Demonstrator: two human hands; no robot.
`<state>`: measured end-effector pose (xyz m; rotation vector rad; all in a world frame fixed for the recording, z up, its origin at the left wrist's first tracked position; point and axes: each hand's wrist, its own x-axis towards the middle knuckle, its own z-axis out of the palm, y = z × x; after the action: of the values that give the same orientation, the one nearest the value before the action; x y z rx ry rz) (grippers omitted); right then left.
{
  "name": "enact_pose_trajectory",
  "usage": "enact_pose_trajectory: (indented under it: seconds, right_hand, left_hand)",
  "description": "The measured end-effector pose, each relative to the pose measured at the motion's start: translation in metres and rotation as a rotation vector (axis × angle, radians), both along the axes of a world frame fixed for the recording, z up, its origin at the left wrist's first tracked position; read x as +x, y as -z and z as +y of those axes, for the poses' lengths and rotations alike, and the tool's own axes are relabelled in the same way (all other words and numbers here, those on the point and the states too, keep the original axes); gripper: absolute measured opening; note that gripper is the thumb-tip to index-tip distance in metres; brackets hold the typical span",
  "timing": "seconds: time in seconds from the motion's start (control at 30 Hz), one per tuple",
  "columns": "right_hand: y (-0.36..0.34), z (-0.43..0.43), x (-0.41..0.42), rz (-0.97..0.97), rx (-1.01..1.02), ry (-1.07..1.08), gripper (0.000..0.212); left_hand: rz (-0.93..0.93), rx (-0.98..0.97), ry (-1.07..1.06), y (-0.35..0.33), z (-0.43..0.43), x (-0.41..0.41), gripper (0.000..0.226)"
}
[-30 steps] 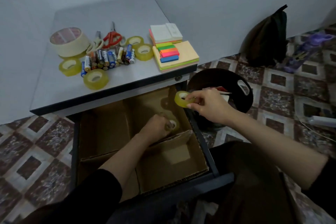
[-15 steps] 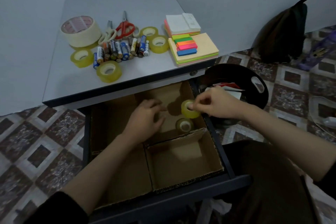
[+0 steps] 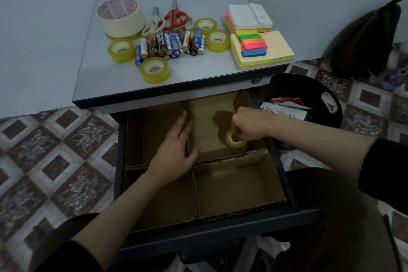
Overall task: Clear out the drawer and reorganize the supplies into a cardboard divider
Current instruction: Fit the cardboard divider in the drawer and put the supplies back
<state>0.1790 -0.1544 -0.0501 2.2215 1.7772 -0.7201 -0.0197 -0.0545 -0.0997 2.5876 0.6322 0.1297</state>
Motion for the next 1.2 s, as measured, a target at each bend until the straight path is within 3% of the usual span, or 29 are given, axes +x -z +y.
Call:
enact_pose_trajectory:
  seconds: [0.23, 0.43, 0.53, 0.67, 1.2]
  right_hand:
    - [0.018, 0.002, -0.007, -0.078, -0.083, -0.043, 0.01]
    - [0.019, 0.01, -0.002, -0.037, -0.042, 0.086, 0.015]
    - [0.026, 0.009, -0.004, -0.063, -0.031, 0.045, 0.024]
    - [0.034, 0.005, -0.009, -0.139, -0.008, -0.03, 0.016]
    - [0.036, 0.001, -0.013, -0.232, 0.031, -0.058, 0.019]
  left_hand:
    - [0.0, -0.035, -0.033, -0.001, -0.002, -0.001, 0.072]
    - [-0.02, -0.036, -0.043, -0.001, -0.004, 0.0, 0.07]
    - [-0.019, -0.041, -0.042, -0.002, -0.004, -0.001, 0.069]
    - [-0.024, -0.027, -0.044, -0.002, -0.004, 0.0, 0.068]
    - [-0.003, -0.025, -0.058, -0.004, -0.005, 0.0, 0.067]
